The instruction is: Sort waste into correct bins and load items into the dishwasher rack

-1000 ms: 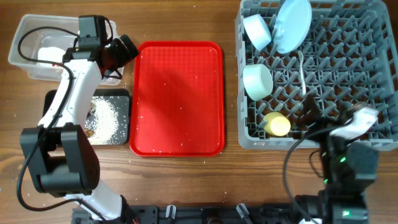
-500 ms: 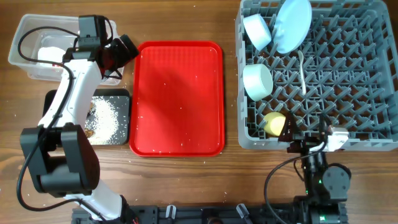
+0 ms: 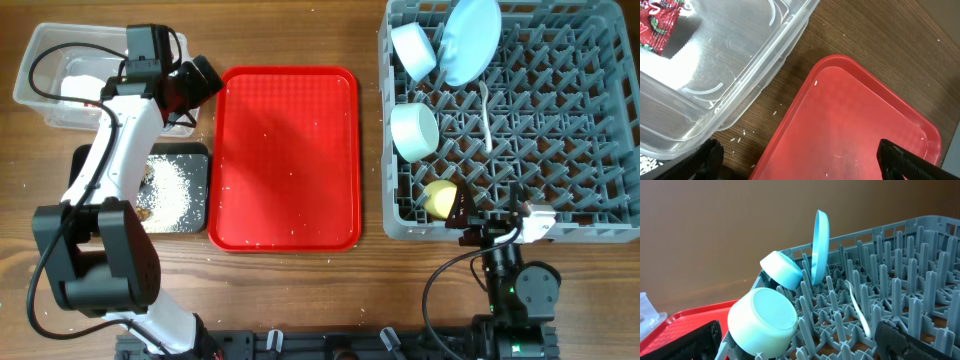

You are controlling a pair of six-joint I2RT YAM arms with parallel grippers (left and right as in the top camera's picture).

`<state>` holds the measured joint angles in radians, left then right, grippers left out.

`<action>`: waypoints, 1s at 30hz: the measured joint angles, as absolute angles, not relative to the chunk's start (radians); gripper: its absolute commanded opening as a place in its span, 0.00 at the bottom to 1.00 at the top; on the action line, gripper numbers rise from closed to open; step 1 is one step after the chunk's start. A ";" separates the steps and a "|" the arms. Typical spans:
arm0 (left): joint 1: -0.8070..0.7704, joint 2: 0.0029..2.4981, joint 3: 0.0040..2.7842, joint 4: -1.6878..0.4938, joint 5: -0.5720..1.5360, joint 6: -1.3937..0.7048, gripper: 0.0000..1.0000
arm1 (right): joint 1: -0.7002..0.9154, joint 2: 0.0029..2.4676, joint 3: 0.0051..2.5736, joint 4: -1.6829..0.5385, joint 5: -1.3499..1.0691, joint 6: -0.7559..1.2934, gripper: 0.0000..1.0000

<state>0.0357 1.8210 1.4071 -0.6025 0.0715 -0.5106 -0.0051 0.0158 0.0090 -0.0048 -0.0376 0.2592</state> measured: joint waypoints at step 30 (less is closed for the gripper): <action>-0.018 0.387 0.212 0.057 -0.161 -0.356 1.00 | -0.005 0.015 0.008 -0.002 -0.038 0.259 1.00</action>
<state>-0.0177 0.3866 0.2119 0.0566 -0.1612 -0.3565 -0.0051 0.0154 0.0078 -0.0021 -0.0380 0.2588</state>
